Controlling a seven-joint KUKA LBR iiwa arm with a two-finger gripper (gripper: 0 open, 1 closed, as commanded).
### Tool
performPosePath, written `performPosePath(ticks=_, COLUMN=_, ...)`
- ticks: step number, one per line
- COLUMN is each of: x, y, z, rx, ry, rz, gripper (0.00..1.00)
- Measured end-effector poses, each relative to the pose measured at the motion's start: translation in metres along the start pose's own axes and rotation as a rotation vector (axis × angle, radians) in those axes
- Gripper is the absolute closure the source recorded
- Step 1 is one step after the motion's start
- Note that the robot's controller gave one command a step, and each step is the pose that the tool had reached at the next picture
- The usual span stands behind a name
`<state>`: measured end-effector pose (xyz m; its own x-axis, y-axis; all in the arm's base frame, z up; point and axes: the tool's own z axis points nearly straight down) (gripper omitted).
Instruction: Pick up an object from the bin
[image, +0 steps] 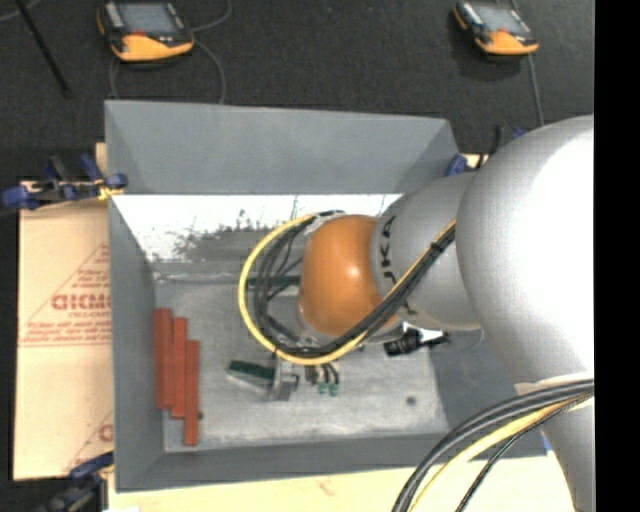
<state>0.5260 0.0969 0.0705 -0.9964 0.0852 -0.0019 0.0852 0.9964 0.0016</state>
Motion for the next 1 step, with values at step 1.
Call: performPosePath(ticks=1, x=0.0000, y=0.0000, z=0.0000, rx=0.000, ry=0.000, rz=0.001, gripper=1.00)
